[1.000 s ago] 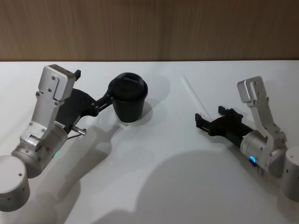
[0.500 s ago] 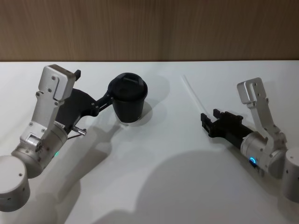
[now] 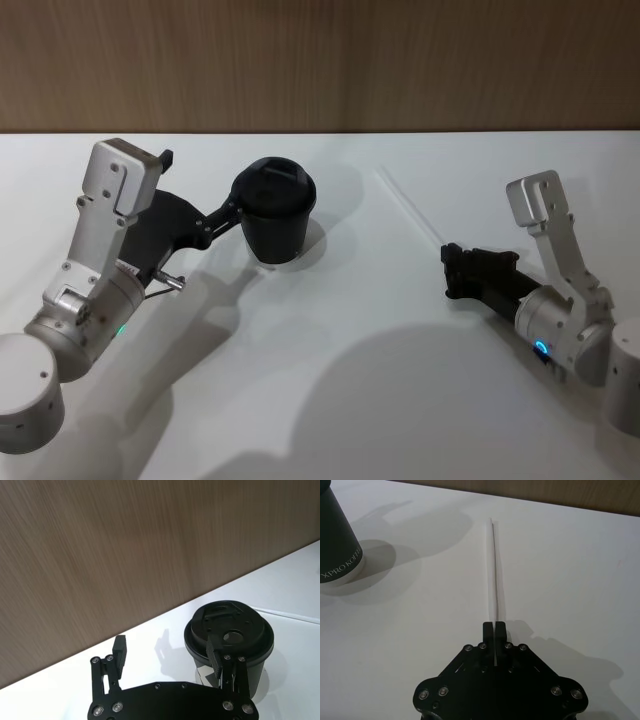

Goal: Pick up the straw with one hand, pass it to the other hand, and insert it into the cup.

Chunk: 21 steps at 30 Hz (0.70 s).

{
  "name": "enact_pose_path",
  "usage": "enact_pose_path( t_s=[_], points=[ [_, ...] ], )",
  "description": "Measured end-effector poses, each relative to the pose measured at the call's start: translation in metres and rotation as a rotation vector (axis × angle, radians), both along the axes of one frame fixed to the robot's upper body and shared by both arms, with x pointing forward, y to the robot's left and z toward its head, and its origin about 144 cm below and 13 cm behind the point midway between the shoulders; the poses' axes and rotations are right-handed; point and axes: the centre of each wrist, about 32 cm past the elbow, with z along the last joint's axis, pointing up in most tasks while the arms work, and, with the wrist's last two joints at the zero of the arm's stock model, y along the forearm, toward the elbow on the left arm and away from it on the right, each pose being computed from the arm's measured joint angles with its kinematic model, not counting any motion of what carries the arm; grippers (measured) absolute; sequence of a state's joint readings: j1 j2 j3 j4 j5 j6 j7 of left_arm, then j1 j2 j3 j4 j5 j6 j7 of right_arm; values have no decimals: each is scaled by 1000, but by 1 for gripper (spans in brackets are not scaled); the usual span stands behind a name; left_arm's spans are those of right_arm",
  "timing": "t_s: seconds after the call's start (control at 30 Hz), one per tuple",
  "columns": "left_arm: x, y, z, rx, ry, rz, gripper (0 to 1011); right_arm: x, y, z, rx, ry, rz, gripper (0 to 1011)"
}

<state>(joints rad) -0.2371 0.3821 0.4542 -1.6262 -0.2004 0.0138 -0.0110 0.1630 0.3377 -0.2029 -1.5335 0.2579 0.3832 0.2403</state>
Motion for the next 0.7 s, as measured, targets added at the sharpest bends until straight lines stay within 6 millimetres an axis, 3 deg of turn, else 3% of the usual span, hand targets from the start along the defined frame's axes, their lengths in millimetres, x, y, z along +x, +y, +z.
enact_pose_path(
  t_s=[0.37,0.7],
  points=[
    [0,0,0,0,0,0,1003,-2,-1,-1,-6,-18,9,6],
    [0,0,0,0,0,0,1003,-4,-3,13,11,-134,43,6]
  ],
)
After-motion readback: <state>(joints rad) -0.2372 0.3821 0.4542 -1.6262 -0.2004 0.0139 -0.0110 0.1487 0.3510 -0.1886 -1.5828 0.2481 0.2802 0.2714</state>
